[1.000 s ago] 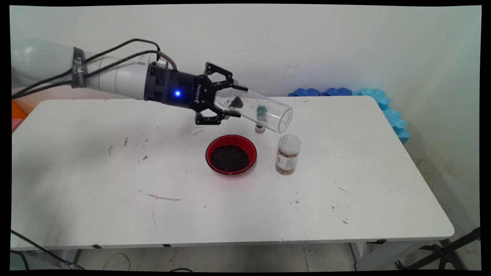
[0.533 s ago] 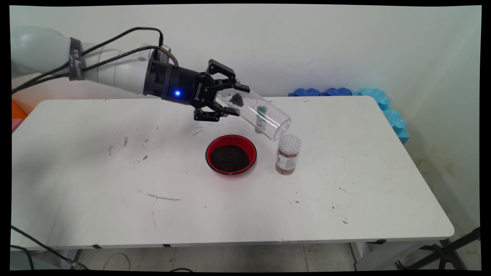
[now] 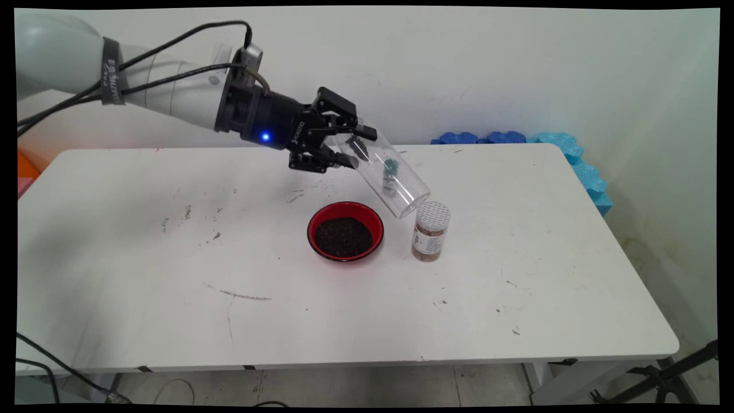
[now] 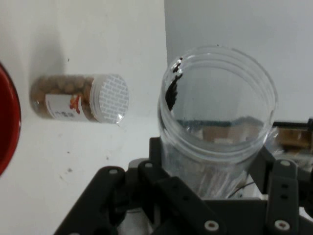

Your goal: Pour the black seasoning powder in the red bowl, then place the picked object on the table

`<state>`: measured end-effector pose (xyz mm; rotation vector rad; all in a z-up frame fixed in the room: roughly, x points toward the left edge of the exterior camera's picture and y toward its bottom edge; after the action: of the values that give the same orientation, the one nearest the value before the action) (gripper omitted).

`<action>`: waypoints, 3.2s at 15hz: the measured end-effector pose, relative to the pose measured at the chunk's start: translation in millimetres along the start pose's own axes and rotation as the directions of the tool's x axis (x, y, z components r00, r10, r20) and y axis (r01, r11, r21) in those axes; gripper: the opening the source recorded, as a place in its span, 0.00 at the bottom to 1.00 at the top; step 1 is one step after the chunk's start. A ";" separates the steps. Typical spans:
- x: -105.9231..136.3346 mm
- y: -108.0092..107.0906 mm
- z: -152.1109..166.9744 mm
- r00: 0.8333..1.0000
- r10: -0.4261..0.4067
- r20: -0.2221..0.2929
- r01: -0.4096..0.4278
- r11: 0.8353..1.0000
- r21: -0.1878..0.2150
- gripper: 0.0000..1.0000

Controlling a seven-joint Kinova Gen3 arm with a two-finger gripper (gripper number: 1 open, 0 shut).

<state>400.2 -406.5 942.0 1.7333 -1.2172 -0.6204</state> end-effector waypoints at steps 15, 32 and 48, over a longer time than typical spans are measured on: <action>-18.8 43.0 -3.7 0.693 0.717 0.083 -0.717 0.697 -0.032 0.00; -54.0 57.7 -7.4 0.231 0.965 0.123 -0.970 0.238 -0.046 0.00; -82.9 -4.4 40.5 0.145 0.980 0.137 -0.988 0.152 -0.042 0.00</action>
<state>337.8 -345.6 911.6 0.5094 -2.1384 0.1763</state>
